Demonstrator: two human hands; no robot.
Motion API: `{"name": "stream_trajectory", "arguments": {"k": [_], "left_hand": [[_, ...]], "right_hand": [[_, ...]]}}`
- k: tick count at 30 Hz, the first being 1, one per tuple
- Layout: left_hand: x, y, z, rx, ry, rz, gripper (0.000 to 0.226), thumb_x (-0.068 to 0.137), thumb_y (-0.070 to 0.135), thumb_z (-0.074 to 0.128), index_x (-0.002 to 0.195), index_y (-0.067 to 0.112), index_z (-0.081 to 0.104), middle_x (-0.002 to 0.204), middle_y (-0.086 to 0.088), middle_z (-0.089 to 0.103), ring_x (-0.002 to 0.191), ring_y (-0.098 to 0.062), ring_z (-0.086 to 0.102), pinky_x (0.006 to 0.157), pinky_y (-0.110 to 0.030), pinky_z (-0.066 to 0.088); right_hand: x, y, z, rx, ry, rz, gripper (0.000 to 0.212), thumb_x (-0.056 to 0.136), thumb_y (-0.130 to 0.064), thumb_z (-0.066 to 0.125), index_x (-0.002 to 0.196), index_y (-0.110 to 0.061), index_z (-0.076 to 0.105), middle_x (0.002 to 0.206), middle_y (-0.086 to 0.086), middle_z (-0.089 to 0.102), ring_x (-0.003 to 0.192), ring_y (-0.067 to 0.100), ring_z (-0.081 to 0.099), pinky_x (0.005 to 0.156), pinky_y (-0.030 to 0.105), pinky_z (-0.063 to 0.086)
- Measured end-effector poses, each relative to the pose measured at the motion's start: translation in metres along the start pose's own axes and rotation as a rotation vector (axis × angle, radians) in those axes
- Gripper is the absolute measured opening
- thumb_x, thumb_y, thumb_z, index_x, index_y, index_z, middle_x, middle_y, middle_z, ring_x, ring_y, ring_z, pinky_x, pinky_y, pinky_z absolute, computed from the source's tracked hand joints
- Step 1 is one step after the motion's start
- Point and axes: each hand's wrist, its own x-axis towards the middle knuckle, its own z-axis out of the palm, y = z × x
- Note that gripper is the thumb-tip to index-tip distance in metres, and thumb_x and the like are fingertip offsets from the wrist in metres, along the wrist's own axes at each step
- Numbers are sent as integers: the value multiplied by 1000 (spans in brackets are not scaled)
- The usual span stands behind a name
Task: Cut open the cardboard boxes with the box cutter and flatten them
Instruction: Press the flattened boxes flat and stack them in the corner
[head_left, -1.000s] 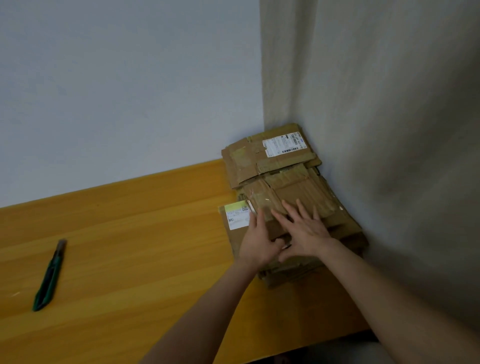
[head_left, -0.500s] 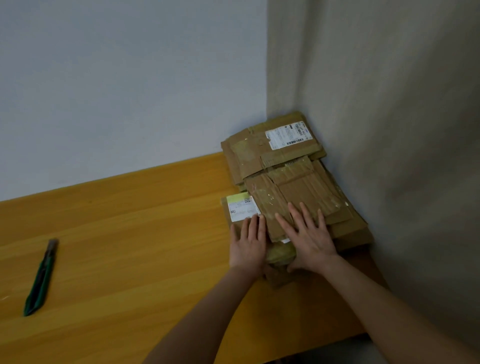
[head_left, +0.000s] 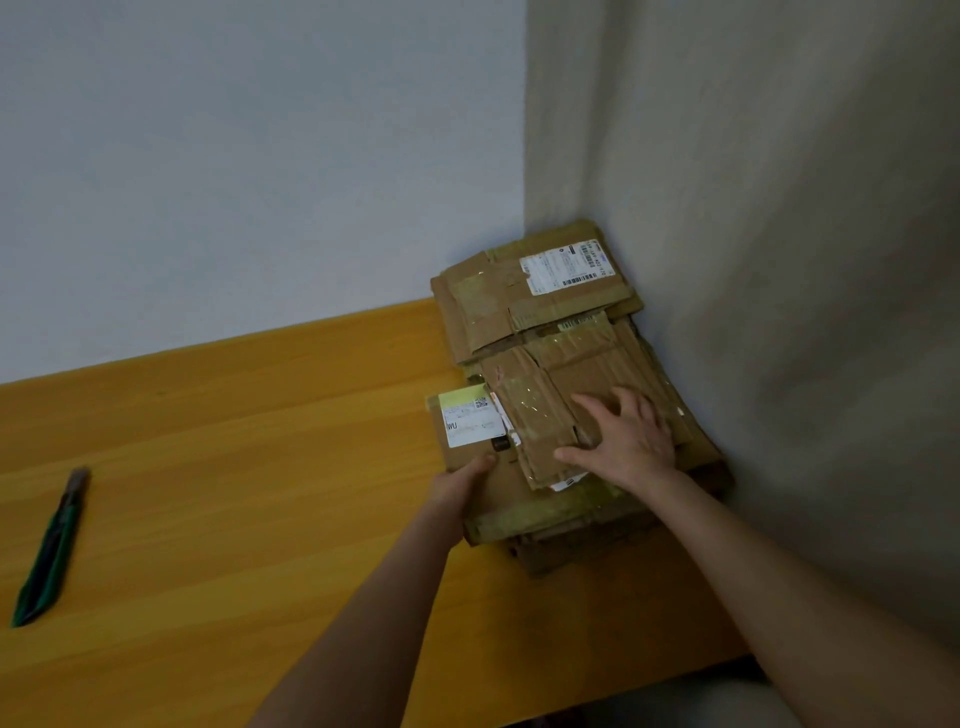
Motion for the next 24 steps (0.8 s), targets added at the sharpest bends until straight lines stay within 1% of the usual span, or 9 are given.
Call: {"name": "stream_trajectory", "arguments": {"k": [3, 7, 9, 12, 14, 17, 20, 22, 24], "left_hand": [[-3, 1, 0, -6, -91, -76, 51, 71, 26, 84, 113, 8, 62, 105, -13, 67, 91, -32, 64, 69, -40, 53], [-4, -6, 4, -26, -96, -55, 60, 65, 19, 86, 118, 3, 63, 116, -16, 67, 101, -35, 64, 82, -45, 53], [-9, -8, 5, -53, -61, -30, 48, 73, 14, 82, 115, 0, 63, 109, -15, 68, 94, -33, 65, 81, -45, 52], [-16, -13, 5, -89, -36, 3, 35, 80, 8, 77, 111, 0, 61, 90, -11, 67, 78, -28, 64, 70, -41, 52], [-20, -18, 3, -99, -23, 19, 34, 81, 6, 75, 110, -1, 60, 87, -11, 66, 76, -27, 63, 65, -39, 51], [-27, -20, -11, -89, 8, 23, 37, 81, 7, 75, 113, -2, 58, 91, -12, 65, 79, -29, 62, 70, -42, 51], [-32, -16, -46, -37, 64, 15, 38, 80, 11, 76, 112, 0, 59, 90, -12, 65, 79, -28, 62, 62, -38, 50], [-35, -11, -78, -4, 96, 13, 43, 79, 13, 77, 115, -1, 59, 96, -14, 66, 83, -31, 63, 63, -38, 50], [-39, -5, -114, 38, 122, 11, 45, 79, 14, 76, 118, -1, 59, 103, -17, 66, 89, -33, 63, 68, -40, 51]], "right_hand": [[-2, 4, -3, -1, -18, -11, 89, 73, -76, 57, 148, -47, 18, 159, 2, 10, 145, 31, 11, 115, 54, 19], [-7, 7, 0, -17, -6, -20, 90, 72, -78, 56, 147, -48, 19, 158, 1, 13, 145, 29, 13, 115, 53, 21], [-11, 5, 3, -30, -2, -31, 89, 72, -79, 55, 147, -48, 19, 158, 1, 14, 144, 28, 14, 114, 54, 21], [-16, -1, 6, -44, -15, -44, 86, 72, -81, 52, 146, -49, 21, 156, 1, 17, 143, 29, 18, 114, 53, 22], [-20, -3, 4, -46, 21, -49, 77, 76, -80, 47, 143, -48, 28, 153, 1, 24, 139, 29, 24, 112, 50, 27], [-25, -11, 2, -44, 98, -70, 61, 82, -74, 46, 136, -45, 43, 143, 0, 37, 132, 27, 33, 107, 45, 32], [-31, -29, 8, 29, 202, -139, 47, 85, -66, 52, 123, -40, 55, 131, -2, 47, 122, 22, 41, 101, 39, 35], [-31, -43, 11, 110, 269, -139, 52, 82, -67, 55, 124, -36, 54, 131, -2, 45, 121, 20, 40, 98, 37, 37], [-26, -51, 14, 320, 241, 10, 76, 75, -68, 63, 138, -33, 39, 145, 4, 31, 132, 26, 33, 103, 42, 38]]}}
